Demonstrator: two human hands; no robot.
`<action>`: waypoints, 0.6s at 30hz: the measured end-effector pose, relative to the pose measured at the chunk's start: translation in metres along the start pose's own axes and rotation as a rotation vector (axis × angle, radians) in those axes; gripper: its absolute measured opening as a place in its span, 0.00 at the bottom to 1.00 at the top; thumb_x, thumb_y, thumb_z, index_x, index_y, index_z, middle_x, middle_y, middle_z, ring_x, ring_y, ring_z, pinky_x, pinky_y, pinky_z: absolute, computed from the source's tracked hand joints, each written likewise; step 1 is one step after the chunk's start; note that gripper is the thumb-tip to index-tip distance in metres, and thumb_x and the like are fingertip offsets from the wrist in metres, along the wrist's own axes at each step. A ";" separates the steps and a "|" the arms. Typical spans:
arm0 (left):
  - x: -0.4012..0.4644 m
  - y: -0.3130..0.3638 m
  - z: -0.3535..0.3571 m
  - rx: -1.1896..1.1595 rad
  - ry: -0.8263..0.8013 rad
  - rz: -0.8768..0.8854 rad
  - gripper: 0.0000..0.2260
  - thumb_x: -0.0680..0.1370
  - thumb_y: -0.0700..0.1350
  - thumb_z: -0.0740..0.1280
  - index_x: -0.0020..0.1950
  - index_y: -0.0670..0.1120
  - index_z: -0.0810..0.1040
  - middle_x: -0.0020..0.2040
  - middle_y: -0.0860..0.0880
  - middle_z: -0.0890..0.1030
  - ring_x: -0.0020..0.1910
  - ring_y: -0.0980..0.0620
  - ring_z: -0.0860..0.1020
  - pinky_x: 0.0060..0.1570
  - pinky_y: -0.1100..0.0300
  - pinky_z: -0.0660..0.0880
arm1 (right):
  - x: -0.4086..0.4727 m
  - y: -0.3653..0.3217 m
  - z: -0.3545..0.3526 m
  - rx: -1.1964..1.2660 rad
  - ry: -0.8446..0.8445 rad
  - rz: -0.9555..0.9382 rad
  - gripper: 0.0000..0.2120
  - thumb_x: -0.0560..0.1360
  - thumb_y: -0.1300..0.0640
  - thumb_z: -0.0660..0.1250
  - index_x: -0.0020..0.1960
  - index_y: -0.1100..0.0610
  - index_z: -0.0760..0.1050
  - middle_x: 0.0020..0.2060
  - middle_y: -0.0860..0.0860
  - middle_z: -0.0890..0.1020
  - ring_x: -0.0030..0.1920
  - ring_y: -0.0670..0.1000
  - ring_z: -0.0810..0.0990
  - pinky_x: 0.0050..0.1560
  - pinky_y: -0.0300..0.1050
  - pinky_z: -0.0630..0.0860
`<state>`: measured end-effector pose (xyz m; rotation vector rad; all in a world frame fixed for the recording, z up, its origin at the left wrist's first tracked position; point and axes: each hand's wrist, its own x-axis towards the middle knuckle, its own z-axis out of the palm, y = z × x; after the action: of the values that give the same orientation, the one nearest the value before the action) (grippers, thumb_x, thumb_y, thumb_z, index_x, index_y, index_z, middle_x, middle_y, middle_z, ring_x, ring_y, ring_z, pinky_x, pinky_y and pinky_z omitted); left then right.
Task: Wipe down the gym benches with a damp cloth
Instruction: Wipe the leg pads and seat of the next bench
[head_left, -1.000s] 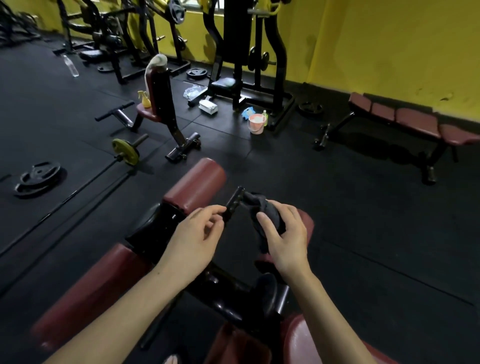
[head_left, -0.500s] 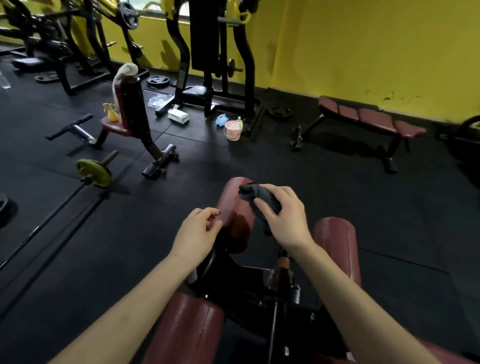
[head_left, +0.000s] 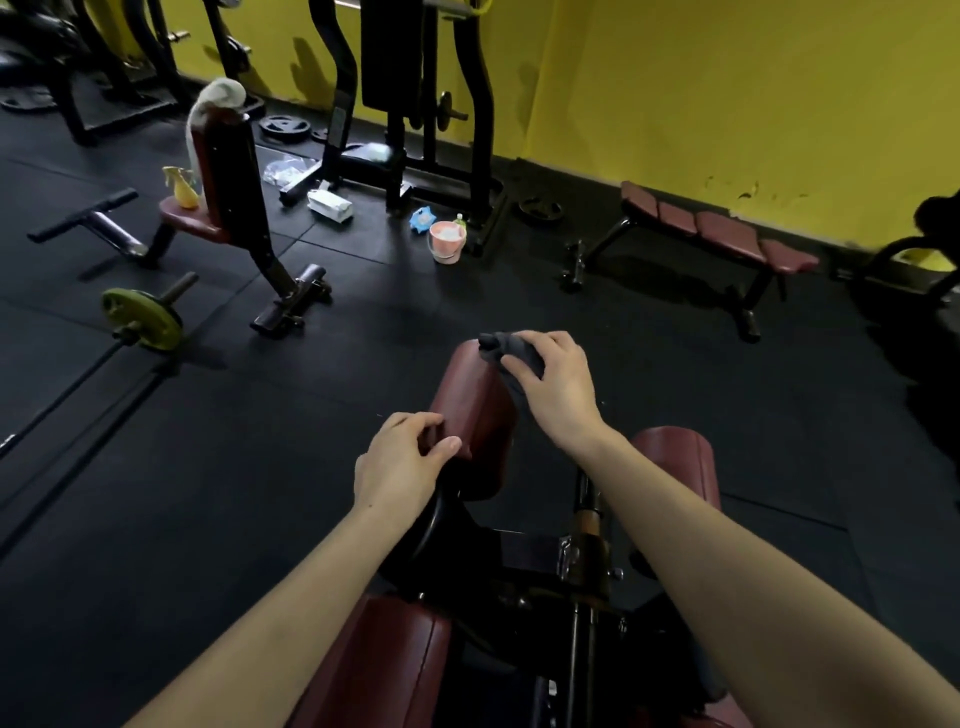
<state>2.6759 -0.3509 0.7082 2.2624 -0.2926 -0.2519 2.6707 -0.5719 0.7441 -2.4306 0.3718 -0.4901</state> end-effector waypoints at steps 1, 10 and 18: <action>-0.001 -0.001 0.000 -0.006 -0.007 -0.012 0.18 0.78 0.59 0.70 0.68 0.58 0.78 0.62 0.61 0.76 0.60 0.56 0.78 0.64 0.48 0.76 | 0.006 0.001 0.003 -0.025 0.009 -0.003 0.16 0.81 0.48 0.70 0.67 0.49 0.79 0.58 0.49 0.77 0.62 0.53 0.73 0.66 0.48 0.71; -0.003 -0.007 -0.003 -0.184 -0.016 -0.124 0.12 0.80 0.53 0.69 0.63 0.57 0.82 0.56 0.58 0.84 0.59 0.57 0.81 0.60 0.56 0.77 | -0.061 -0.007 0.027 -0.039 -0.073 -0.133 0.14 0.80 0.50 0.71 0.63 0.54 0.81 0.54 0.51 0.79 0.54 0.55 0.77 0.59 0.48 0.73; 0.009 -0.023 -0.002 -0.270 -0.051 -0.184 0.13 0.76 0.52 0.74 0.60 0.57 0.85 0.52 0.56 0.86 0.55 0.57 0.83 0.61 0.56 0.78 | -0.004 -0.002 0.037 -0.225 -0.006 -0.172 0.15 0.81 0.51 0.70 0.65 0.55 0.80 0.55 0.57 0.78 0.54 0.62 0.75 0.59 0.58 0.75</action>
<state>2.6884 -0.3377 0.6917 2.0184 -0.0710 -0.4200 2.6831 -0.5493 0.7175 -2.6967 0.2264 -0.5390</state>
